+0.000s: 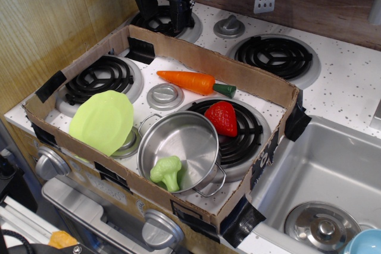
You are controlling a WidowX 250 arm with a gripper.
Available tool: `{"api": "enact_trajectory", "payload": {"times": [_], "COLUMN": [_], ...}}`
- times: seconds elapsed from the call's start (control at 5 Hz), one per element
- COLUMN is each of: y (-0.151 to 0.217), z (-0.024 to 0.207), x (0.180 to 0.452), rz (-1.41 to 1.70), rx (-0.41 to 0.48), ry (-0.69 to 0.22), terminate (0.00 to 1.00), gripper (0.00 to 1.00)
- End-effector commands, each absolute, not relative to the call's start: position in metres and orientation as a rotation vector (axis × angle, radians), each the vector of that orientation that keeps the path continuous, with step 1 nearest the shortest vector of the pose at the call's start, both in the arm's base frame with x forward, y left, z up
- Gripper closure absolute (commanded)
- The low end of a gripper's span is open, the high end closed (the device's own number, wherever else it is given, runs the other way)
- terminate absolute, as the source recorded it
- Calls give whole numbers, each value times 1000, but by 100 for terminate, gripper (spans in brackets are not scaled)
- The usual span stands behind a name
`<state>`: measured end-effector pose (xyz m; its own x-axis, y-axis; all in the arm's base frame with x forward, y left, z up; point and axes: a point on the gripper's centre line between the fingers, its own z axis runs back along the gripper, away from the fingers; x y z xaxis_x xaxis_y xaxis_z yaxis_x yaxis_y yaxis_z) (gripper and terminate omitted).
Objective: Take broccoli out of pan
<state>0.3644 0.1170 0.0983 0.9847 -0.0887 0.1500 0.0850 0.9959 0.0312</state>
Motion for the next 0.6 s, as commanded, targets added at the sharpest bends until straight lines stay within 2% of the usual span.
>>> {"api": "enact_trajectory", "payload": {"times": [0.0,0.2,0.4], "y": [117,118,122], "z": [98,109,117], "x": [364,354,339], "rz": [-87,-110,-94], "rx": [25,59,66], "ry": [-152,-161,-219], "terminate": [0,0,0], "gripper": [0,0,0]}}
